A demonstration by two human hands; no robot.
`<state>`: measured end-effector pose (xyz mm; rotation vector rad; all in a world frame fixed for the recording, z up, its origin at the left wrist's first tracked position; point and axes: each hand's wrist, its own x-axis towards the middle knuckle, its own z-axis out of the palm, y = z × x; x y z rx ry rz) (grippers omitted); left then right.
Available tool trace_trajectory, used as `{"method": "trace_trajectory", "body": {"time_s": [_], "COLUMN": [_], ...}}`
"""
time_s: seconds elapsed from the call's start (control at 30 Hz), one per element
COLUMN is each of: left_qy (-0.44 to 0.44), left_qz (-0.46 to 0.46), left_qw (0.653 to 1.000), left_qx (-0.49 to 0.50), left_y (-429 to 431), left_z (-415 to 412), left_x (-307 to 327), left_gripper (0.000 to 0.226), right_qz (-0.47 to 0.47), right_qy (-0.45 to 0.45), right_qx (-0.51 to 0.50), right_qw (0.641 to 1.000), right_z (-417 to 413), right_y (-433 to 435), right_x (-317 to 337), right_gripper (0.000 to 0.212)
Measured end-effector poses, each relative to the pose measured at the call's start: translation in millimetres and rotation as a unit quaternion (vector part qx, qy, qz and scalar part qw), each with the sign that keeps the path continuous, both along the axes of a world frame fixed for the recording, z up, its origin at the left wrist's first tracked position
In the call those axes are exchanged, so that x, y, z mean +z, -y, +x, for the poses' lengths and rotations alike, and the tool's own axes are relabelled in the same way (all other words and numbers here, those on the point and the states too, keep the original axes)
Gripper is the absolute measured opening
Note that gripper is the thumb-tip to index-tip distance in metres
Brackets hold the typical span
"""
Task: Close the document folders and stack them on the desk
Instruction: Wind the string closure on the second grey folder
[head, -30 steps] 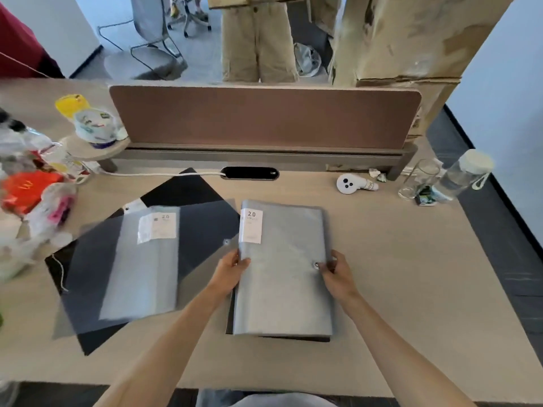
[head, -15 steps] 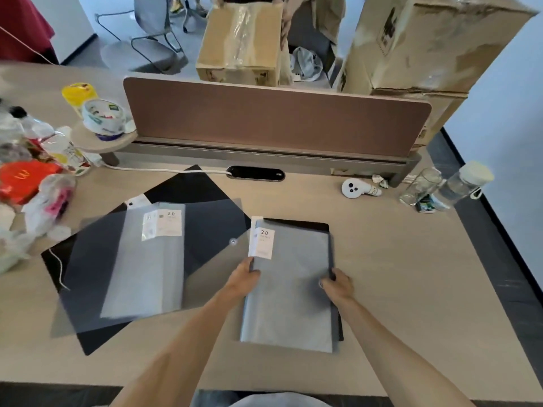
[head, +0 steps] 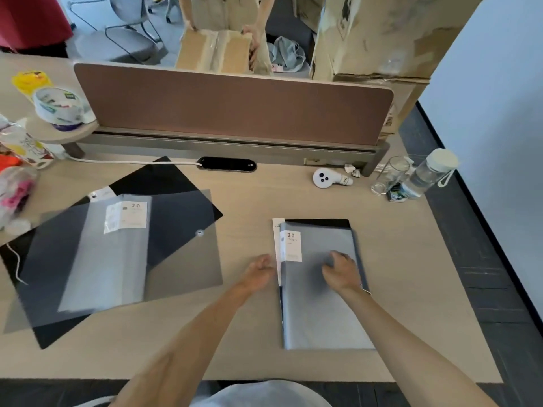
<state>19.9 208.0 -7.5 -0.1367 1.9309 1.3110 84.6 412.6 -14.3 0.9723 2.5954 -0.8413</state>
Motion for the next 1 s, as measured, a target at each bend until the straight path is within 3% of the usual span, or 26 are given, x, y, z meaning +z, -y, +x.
{"method": "trace_trajectory", "body": {"time_s": [0.23,0.5,0.73,0.87,1.0], "left_qy": [-0.079,-0.134,-0.134,-0.163,-0.157], "left_qz": [-0.054,-0.125,-0.165,-0.191,-0.208], "left_qw": [0.993,0.972,0.964,0.965,0.965], "left_qx": [0.074,0.147,0.161,0.08,-0.005], "left_y": [70.3,188.7,287.9,315.3,336.7], "left_z": [-15.3,-36.2,-64.0,-76.7,-86.2], "left_x": [5.8,2.8,-11.8,-16.9,-31.0], "left_gripper": [0.037,0.03,0.037,0.047,0.065], "right_qz": [-0.025,-0.064,-0.105,-0.065,-0.125], "right_qy": [-0.093,-0.077,-0.047,-0.02,-0.045], "right_qx": [0.129,0.211,0.14,0.094,-0.006], "right_qw": [0.987,0.972,0.983,0.993,0.991], "right_z": [-42.5,-81.4,-123.5,-139.8,-153.4], "right_y": [61.7,173.4,251.9,266.3,274.6], "right_x": [5.2,-10.0,-23.0,-30.9,-30.7], "right_gripper": [0.033,0.03,0.034,0.046,0.058]}}
